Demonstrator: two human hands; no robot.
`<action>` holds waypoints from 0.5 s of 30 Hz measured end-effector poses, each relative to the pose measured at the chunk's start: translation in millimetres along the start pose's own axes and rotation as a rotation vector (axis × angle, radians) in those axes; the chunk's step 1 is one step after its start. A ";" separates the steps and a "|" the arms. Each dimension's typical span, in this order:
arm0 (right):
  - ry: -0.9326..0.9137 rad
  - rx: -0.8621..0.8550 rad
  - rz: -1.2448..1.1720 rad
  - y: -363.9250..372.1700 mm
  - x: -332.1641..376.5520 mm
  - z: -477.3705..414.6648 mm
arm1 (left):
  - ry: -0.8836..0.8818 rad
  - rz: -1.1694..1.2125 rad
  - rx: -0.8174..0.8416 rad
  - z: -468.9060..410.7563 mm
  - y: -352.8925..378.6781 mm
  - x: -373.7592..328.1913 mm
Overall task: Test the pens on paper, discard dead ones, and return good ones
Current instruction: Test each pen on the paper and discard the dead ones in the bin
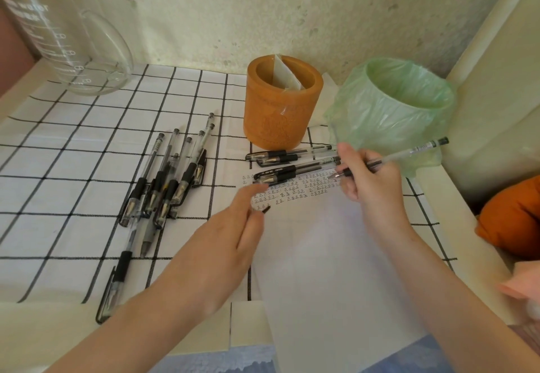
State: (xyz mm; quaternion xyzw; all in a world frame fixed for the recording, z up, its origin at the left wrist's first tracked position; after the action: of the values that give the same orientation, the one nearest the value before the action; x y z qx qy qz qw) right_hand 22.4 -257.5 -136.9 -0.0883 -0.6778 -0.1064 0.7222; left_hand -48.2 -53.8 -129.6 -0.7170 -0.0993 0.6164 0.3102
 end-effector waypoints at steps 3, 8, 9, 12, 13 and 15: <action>0.148 0.211 -0.160 26.1 1.3 14.0 | 0.046 0.078 -0.036 -4.6 -2.2 -4.2; 0.133 0.413 -0.156 54.1 10.2 37.8 | 0.064 0.179 -0.105 -3.4 -5.8 -7.0; 0.124 0.413 -0.132 55.7 10.8 39.7 | 0.065 0.185 -0.118 -3.0 -8.5 -7.4; 0.125 0.402 -0.083 57.3 8.2 42.8 | 0.073 0.186 -0.136 -3.2 -12.5 -10.0; 0.125 0.406 -0.066 58.6 7.7 43.9 | 0.080 0.182 -0.138 -3.2 -12.3 -10.9; 0.119 0.419 -0.025 61.0 6.2 45.9 | 0.088 0.170 -0.138 -3.3 -11.8 -12.3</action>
State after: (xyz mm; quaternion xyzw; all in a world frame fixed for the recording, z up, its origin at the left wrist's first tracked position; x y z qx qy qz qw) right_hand -4.6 -186.6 -126.8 0.0787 -0.6423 0.0227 0.7621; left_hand -45.0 -52.0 -112.6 -0.7689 -0.0666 0.5999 0.2109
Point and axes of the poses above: each hand's wrist, its own z-axis away from the middle knuckle, its own y-axis out of the palm, x = y × z, the point moved 10 cm from there along -z, towards the middle knuckle, and after that the axes turned 3 degrees about y, right-handed, at the moved point
